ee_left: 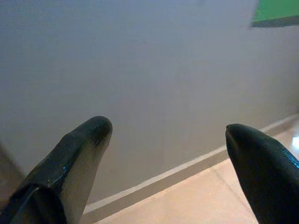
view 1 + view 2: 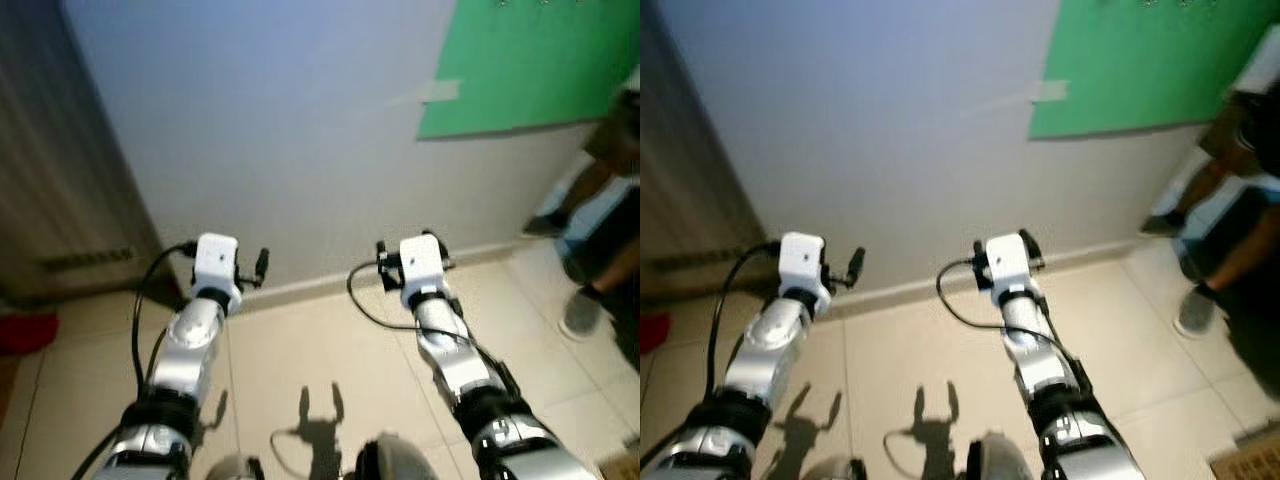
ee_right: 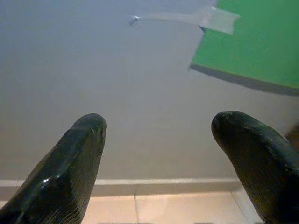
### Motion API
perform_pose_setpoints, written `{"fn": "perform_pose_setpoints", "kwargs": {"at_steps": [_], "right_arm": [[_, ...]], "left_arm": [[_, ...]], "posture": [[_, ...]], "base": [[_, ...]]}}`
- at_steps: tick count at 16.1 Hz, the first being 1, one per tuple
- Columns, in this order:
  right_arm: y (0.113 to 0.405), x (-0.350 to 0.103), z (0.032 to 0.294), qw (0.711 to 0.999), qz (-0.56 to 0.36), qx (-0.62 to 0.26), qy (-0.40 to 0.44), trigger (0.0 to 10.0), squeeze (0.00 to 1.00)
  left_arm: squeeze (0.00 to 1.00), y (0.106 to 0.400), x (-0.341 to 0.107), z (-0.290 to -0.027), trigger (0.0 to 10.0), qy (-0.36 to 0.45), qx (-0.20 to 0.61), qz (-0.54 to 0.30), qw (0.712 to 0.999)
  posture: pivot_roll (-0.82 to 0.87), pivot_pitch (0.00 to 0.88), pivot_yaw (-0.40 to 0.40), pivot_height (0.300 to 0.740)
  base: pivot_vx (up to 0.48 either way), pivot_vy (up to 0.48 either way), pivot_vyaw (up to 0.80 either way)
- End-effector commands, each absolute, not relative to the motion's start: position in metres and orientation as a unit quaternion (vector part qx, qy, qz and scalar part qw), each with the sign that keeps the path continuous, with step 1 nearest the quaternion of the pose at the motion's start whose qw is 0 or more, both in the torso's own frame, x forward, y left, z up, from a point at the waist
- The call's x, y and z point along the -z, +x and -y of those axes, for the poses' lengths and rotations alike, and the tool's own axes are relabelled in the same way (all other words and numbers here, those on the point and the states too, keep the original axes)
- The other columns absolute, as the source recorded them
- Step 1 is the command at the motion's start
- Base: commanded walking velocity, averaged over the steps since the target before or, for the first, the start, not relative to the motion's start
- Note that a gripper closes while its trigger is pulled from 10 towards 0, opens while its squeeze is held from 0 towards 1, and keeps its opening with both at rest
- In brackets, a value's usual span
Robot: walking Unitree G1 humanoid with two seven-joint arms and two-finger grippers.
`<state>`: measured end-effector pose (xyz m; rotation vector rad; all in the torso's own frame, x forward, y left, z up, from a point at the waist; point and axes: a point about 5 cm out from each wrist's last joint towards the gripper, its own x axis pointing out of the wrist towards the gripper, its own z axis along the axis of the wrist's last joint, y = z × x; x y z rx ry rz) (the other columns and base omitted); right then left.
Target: Hang keys on a hook
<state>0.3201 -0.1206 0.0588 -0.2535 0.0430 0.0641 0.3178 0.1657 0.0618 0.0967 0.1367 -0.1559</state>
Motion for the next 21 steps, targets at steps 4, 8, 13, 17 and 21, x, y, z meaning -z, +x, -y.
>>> {"fn": "perform_pose_setpoints", "kwargs": {"at_steps": [4,8,13,17,21], "right_arm": [[0.3217,-0.0636,0.1224,0.994,-0.012,-0.026,-0.109,10.0,0.0],[0.321,-0.0635,0.1226,0.994,-0.012,-0.026,-0.103,10.0,0.0],[0.321,-0.0653,0.1258,0.994,-0.003,-0.019,-0.109,10.0,0.0],[0.3218,-0.0645,0.1286,0.994,-0.009,-0.008,-0.107,10.0,0.0],[0.3198,-0.062,0.1258,0.995,-0.013,-0.017,-0.102,10.0,0.0]], "left_arm": [[0.0,0.3204,-0.0701,-0.1632,10.0,0.056,0.081,-0.048,0.994],[0.0,0.3199,-0.0706,-0.1622,10.0,0.057,0.082,-0.045,0.994],[0.0,0.3192,-0.0703,-0.1613,10.0,0.055,0.083,-0.044,0.994],[0.0,0.3186,-0.0703,-0.1605,10.0,0.056,0.087,-0.042,0.994],[0.0,0.3175,-0.0688,-0.1589,10.0,0.057,0.094,-0.045,0.993]], "posture": [[0.03,0.0,-0.018,0.74],[0.02,0.0,-0.016,0.74],[0.02,0.0,-0.019,0.74],[0.02,0.0,-0.019,0.74],[0.02,0.0,-0.019,0.74]], "base": [[0.0,0.0,0.0],[0.0,0.0,0.0],[0.0,0.0,0.0],[0.0,0.0,-0.37],[0.0,0.0,-0.74]]}}
